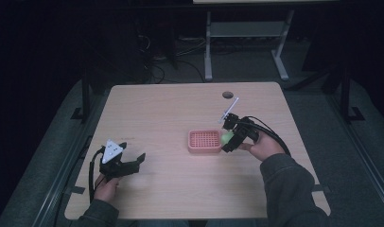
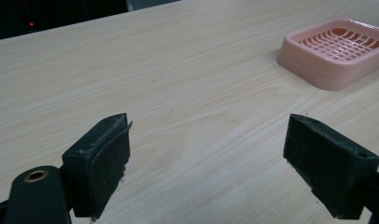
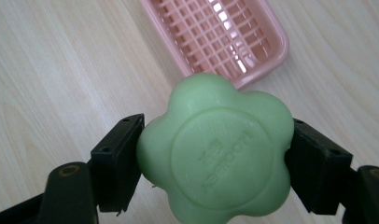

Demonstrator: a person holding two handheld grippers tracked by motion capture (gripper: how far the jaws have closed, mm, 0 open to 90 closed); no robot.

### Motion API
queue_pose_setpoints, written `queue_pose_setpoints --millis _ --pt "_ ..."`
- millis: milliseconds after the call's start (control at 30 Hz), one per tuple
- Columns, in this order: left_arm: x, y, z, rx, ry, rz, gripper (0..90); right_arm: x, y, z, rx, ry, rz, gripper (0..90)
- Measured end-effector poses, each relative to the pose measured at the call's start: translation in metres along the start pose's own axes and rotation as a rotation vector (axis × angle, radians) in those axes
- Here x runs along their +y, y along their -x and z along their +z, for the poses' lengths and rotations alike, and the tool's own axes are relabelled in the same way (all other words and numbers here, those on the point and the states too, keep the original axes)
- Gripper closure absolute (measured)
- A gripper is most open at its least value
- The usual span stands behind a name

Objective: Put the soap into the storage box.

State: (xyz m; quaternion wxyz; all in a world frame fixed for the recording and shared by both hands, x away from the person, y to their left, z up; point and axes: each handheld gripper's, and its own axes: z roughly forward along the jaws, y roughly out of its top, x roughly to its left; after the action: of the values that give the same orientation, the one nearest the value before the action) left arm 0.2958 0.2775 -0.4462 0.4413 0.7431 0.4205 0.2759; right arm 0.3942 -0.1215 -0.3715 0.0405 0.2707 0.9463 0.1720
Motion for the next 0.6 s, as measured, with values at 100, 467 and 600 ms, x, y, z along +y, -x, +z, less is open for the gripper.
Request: queue_pose_setpoints --millis 100,467,600 --pt "0.0 0.0 0.0 -0.001 0.0 -0.001 14.3 0.005 0.0 0.0 -0.004 -0.007 -0.007 26.3" --pt "0.0 -0.001 0.0 0.001 -0.001 -0.001 14.3 0.024 -0.002 -0.001 -0.001 0.003 -0.034 26.3" --pt "0.0 -0.001 0.0 0.001 0.001 -0.003 14.3 0.031 -0.002 0.001 0.002 -0.002 -0.04 26.3"
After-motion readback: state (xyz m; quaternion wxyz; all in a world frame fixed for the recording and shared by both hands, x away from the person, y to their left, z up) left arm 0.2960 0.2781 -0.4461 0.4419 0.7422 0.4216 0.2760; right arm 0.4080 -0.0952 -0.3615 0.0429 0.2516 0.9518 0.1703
